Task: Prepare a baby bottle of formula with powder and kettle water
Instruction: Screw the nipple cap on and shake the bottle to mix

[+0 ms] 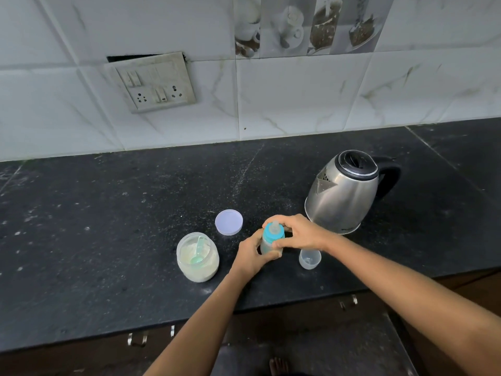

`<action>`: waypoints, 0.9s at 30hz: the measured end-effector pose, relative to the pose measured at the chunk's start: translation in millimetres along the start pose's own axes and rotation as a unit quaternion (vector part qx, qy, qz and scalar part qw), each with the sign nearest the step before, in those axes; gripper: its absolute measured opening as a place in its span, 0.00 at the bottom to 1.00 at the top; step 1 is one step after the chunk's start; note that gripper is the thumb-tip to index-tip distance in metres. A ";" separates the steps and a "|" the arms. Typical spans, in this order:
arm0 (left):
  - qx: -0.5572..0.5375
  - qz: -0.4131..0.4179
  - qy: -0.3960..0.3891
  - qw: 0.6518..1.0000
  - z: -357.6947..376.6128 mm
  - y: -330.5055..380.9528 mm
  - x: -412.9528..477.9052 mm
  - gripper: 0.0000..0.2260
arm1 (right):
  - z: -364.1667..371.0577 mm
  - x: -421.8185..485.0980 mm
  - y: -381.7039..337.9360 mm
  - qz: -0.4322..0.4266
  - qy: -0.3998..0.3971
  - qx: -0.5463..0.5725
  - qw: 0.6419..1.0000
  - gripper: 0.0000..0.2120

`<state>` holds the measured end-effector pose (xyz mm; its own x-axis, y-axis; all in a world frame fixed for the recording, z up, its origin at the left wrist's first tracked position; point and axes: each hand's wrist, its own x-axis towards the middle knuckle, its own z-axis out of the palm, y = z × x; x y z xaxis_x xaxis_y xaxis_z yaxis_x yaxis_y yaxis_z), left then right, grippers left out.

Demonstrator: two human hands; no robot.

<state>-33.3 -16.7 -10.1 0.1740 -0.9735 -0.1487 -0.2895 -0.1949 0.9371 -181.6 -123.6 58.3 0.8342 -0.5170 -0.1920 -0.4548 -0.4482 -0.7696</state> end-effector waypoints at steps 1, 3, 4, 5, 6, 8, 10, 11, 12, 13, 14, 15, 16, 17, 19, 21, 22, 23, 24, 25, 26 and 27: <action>-0.001 0.003 0.010 1.000 2.3 -1.6 -1.0 0.23 | 7.0 -3.3 1.3 -0.003 0.037 -0.007 0.999 0.22; -0.004 0.014 0.032 0.999 6.8 -3.4 -3.8 0.23 | 24.9 -8.6 1.6 0.004 0.123 0.018 0.992 0.21; 0.000 0.021 0.041 0.999 8.2 -2.5 -5.6 0.23 | 34.6 -10.2 0.0 0.012 0.171 0.030 0.985 0.21; 0.006 0.027 0.051 0.998 9.6 -1.5 -7.1 0.22 | 44.4 -10.8 -1.9 0.021 0.220 0.033 0.975 0.21; 0.009 0.032 0.060 0.998 11.0 -0.2 -8.4 0.22 | 54.5 -10.7 -3.3 0.032 0.266 0.027 0.963 0.21; 0.010 0.030 0.077 0.997 14.8 2.3 -11.3 0.22 | 72.3 -8.4 -7.9 0.055 0.339 0.021 0.939 0.21; 0.014 0.017 0.103 0.994 19.2 5.3 -14.8 0.23 | 82.0 -5.8 -14.6 0.078 0.381 0.023 0.921 0.21; 0.015 0.011 0.113 0.993 21.5 6.1 -15.6 0.23 | 84.4 -4.7 -17.3 0.089 0.392 0.022 0.915 0.21; 0.010 0.006 0.118 0.993 24.1 6.7 -16.5 0.23 | 86.0 -4.0 -20.2 0.100 0.402 0.023 0.910 0.21; 0.004 -0.001 0.123 0.992 27.1 8.1 -17.5 0.22 | 87.4 -3.6 -23.5 0.110 0.413 0.024 0.904 0.21; -0.007 -0.006 0.130 0.991 29.8 10.6 -19.2 0.21 | 89.2 -3.4 -27.1 0.120 0.424 0.025 0.897 0.20; -0.025 -0.019 0.138 0.990 32.2 14.2 -21.2 0.18 | 91.7 -2.9 -31.5 0.129 0.437 0.028 0.890 0.20; -0.054 -0.033 0.143 0.988 34.0 18.6 -23.0 0.14 | 95.2 -1.8 -35.8 0.140 0.451 0.037 0.881 0.19; -0.072 -0.043 0.144 0.986 35.3 22.5 -24.5 0.14 | 98.6 0.0 -39.0 0.150 0.466 0.047 0.871 0.19; -0.058 -0.046 0.144 0.987 34.3 25.1 -24.9 0.20 | 101.7 3.3 -41.6 0.166 0.470 0.048 0.866 0.19; -0.012 -0.037 0.136 0.990 30.0 20.6 -21.7 0.21 | 95.5 2.6 -37.4 0.159 0.434 0.052 0.885 0.21; 0.013 -0.028 0.124 0.992 27.1 18.9 -20.2 0.19 | 89.7 -2.2 -33.0 0.147 0.406 0.077 0.899 0.25; 0.035 -0.025 0.112 0.993 24.9 16.8 -18.1 0.19 | 83.8 -10.7 -28.5 0.130 0.375 0.103 0.912 0.30; 0.043 -0.023 0.103 0.994 22.7 15.0 -16.7 0.21 | 79.2 -21.9 -22.6 0.104 0.362 0.107 0.920 0.36; 0.042 -0.026 0.096 0.994 21.5 13.2 -15.3 0.23 | 77.0 -36.0 -16.9 0.080 0.376 0.087 0.919 0.40; 0.038 -0.027 0.090 0.995 20.7 12.3 -14.2 0.25 | 78.3 -50.9 -9.1 0.064 0.416 0.058 0.905 0.41; 0.034 -0.023 0.088 0.995 20.7 11.1 -13.7 0.27 | 82.9 -65.6 -1.2 0.069 0.464 0.032 0.883 0.41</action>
<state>-58.4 -8.0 -4.2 0.3483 -0.9286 -0.1284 -0.3398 -0.2527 0.9059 -210.0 -28.7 21.3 0.1441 -0.9514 0.2722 -0.4886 -0.3076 -0.8165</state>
